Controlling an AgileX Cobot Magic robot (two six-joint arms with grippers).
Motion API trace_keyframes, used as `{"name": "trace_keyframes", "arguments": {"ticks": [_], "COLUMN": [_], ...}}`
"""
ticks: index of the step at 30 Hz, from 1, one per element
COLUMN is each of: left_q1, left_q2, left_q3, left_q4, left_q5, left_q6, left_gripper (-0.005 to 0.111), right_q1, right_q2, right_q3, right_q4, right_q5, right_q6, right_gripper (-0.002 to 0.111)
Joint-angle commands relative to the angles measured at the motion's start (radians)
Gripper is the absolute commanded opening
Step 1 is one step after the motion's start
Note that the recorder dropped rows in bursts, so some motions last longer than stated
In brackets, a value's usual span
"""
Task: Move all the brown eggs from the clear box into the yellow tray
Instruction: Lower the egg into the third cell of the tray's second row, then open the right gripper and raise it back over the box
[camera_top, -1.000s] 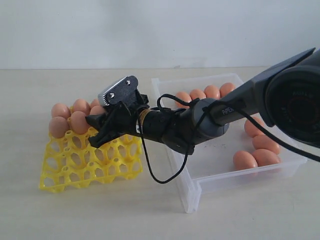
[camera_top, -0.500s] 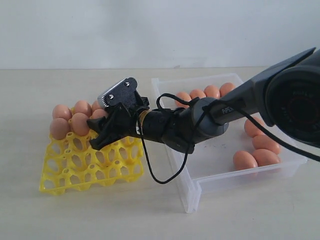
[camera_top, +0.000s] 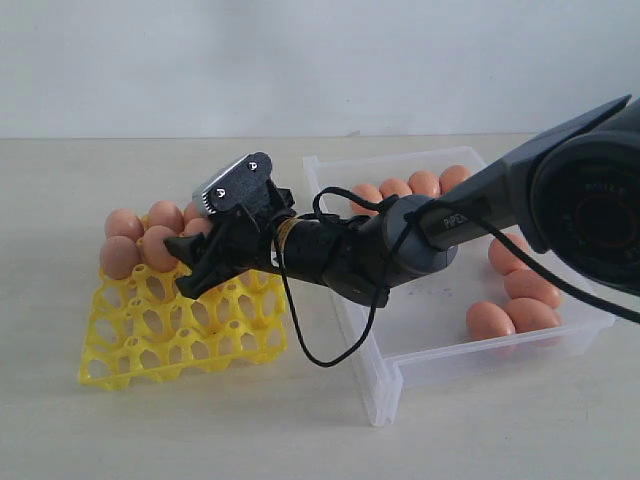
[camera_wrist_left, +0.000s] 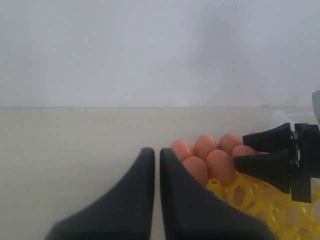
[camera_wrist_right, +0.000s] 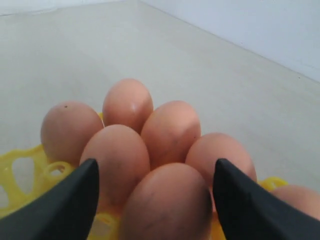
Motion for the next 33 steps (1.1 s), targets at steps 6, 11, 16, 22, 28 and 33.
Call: {"name": "trace_keyframes", "arguments": {"ticks": [6, 11, 16, 22, 28, 33], "left_q1": [-0.005, -0.005, -0.005, -0.005, -0.005, -0.005], "left_q2": [0.003, 0.003, 0.003, 0.003, 0.003, 0.003], "left_q3": [0.004, 0.004, 0.004, 0.004, 0.004, 0.004], "left_q4": [-0.005, -0.005, -0.005, -0.005, -0.005, -0.005], "left_q5": [-0.013, -0.013, -0.013, -0.013, -0.013, -0.013], "left_q6": [0.005, 0.005, 0.005, 0.005, 0.005, 0.005], "left_gripper": [0.004, 0.004, 0.004, 0.004, 0.004, 0.004], "right_q1": [0.001, 0.001, 0.006, 0.091, 0.091, 0.092], "right_q2": [-0.053, -0.121, -0.17, -0.168, -0.167, -0.182], "right_q3": [0.0, 0.0, 0.004, 0.004, 0.004, 0.004], "right_q4": [0.006, -0.008, -0.008, -0.135, -0.108, -0.122], "right_q5": [0.027, 0.193, 0.46, 0.487, 0.537, 0.639], "right_q6": [-0.01, 0.048, 0.194, 0.176, 0.206, 0.181], "right_gripper": [0.061, 0.057, 0.001, 0.0, 0.0, 0.0]}}
